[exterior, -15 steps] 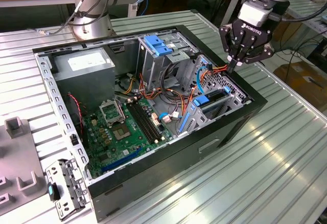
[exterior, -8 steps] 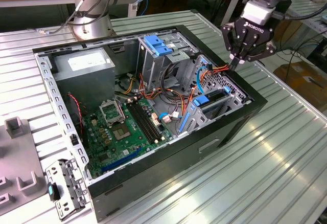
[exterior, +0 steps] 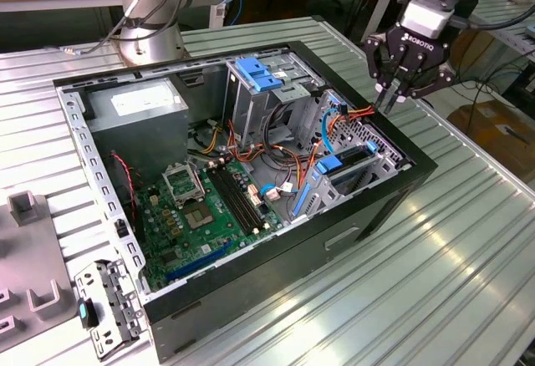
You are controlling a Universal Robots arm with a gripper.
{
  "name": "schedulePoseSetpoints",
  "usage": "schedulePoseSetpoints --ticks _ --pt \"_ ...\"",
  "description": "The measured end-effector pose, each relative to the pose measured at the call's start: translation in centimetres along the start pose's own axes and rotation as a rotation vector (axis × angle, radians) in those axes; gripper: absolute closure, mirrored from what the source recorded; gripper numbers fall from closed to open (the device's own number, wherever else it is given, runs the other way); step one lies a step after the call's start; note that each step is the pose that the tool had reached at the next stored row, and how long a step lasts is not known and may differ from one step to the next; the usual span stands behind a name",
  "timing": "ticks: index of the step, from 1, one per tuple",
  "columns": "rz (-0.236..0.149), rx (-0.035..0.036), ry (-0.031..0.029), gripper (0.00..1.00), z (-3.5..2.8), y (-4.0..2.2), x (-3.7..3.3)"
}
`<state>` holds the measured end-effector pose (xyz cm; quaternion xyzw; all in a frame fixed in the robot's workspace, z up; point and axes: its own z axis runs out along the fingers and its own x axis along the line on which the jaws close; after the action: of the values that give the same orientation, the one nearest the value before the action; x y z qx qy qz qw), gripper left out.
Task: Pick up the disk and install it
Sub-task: 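Insert the first disk wire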
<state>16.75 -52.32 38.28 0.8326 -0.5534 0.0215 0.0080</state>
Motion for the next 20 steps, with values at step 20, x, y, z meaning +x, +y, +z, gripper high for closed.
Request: schedulePoseSetpoints --ticks 20 --pt "-0.444 0.0198 -0.0047 0.69 0.74 -0.03 -0.03"
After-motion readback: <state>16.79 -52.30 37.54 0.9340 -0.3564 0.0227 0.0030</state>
